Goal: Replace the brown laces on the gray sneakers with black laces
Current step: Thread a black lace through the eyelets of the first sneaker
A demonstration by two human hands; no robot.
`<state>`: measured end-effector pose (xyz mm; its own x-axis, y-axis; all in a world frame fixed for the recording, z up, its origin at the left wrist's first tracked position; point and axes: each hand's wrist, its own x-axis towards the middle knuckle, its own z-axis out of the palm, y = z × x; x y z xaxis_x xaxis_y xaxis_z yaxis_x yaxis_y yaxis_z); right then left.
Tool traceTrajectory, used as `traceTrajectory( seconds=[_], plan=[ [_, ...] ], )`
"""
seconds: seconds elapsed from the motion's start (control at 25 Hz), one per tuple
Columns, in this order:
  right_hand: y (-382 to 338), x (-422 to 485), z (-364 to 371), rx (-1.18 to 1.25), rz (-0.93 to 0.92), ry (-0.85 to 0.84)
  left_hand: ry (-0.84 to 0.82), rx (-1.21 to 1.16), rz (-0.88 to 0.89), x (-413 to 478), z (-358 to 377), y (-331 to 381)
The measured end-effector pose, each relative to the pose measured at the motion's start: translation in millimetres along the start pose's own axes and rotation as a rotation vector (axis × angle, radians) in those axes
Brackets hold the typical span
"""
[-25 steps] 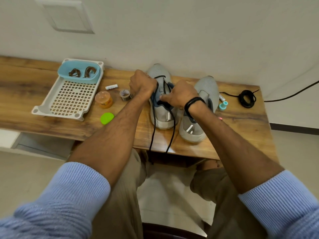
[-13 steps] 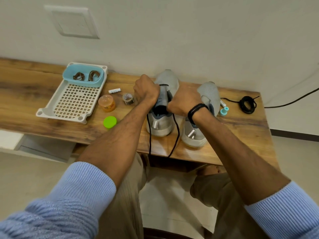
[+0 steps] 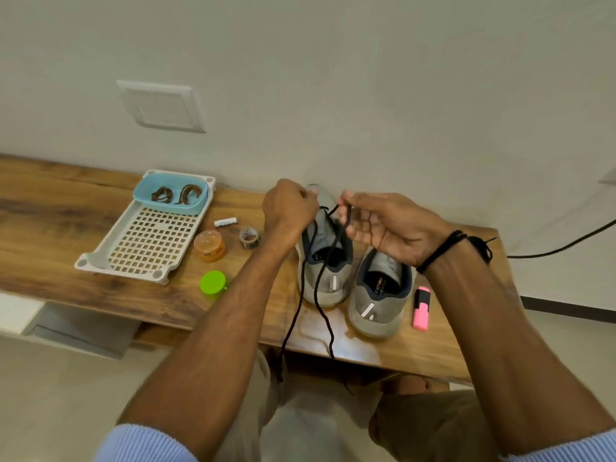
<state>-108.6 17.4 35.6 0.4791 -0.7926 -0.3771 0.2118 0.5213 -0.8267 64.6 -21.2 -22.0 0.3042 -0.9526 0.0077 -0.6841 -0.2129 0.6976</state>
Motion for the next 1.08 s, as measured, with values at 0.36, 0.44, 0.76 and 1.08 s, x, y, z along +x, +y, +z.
traceTrajectory(
  seconds=[0.36, 0.44, 0.76, 1.08],
  plan=[
    [10, 30, -50, 0.13, -0.147, 0.907, -0.711, -0.726, -0.273, -21, -51, 6],
    [12, 30, -58, -0.455, -0.173, 1.214, -0.587, -0.691, -0.268, -15, -54, -1],
    [8, 23, -13, -0.788, -0.457, 0.387, -0.666, -0.585, -0.115, -14, -50, 13],
    [23, 44, -21, -1.077, -0.413, 0.428, -0.517, -0.376, -0.001, -11, -36, 7]
  ],
)
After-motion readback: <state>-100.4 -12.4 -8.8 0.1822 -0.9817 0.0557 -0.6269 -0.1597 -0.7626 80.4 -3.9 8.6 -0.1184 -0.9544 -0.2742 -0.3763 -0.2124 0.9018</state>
